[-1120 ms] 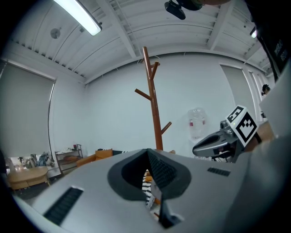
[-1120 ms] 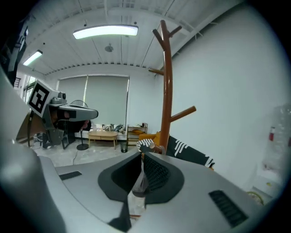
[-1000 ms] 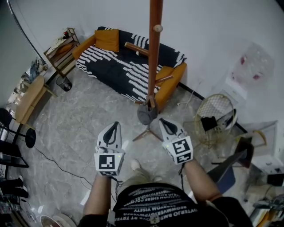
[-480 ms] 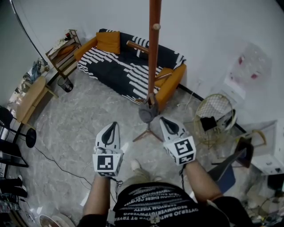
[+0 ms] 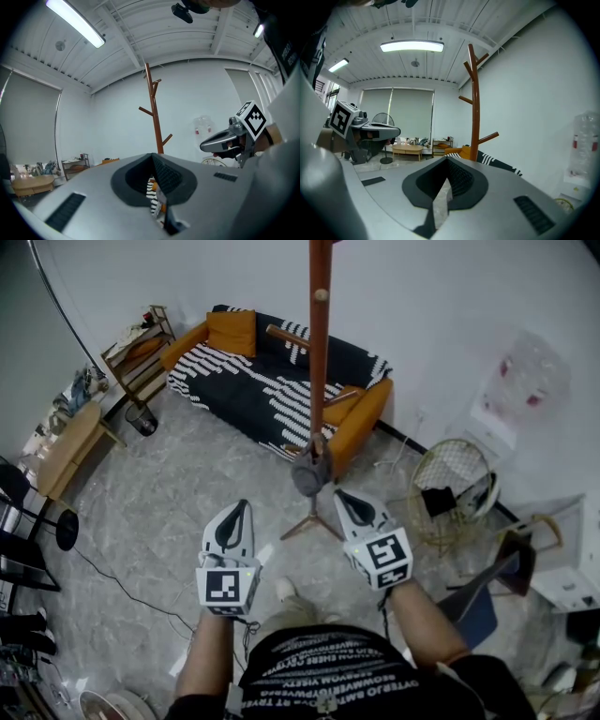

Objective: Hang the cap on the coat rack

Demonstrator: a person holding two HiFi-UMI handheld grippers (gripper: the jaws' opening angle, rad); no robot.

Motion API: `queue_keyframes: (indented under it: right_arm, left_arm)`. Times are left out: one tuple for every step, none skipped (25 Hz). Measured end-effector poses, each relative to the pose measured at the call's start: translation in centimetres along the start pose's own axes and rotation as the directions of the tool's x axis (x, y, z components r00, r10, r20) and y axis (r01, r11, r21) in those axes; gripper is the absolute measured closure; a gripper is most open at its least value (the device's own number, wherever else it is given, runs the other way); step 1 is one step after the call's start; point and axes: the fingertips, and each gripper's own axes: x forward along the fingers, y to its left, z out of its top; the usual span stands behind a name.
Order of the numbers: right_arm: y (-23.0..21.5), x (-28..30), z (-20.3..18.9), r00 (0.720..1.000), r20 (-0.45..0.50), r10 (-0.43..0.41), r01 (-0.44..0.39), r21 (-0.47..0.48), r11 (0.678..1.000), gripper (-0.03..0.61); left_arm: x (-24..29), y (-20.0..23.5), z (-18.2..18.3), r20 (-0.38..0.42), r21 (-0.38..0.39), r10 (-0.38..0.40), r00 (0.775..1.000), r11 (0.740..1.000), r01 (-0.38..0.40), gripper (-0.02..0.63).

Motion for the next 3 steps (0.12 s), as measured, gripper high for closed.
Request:
queue_keyframes:
  right_arm:
    - [0.18,-0.27,-0.06,1.000,-0.002,0.003,-0.003,0.001,1.000,0.577]
    - [0.34,-0.55,-0.09,1.000,-0.002,0.005,-0.005,0.003,1.000,0.577]
    - [0.49,-0.84,-0.13,1.000,-0.002,0.007,-0.007,0.006,1.000,0.577]
  left_arm:
    - [-0.27,-0.20,0.04,0.001,-0.003,0.001,1.000,1.000,-0.001,0.614]
    - [-0.52,-0.41,0.07,0.002,-0.006,0.002,1.000,1.000,-0.002,0.614]
    - [-0.77,-0.64,0.10,0.003,-0.008,0.003,1.000,1.000,-0.003,0.614]
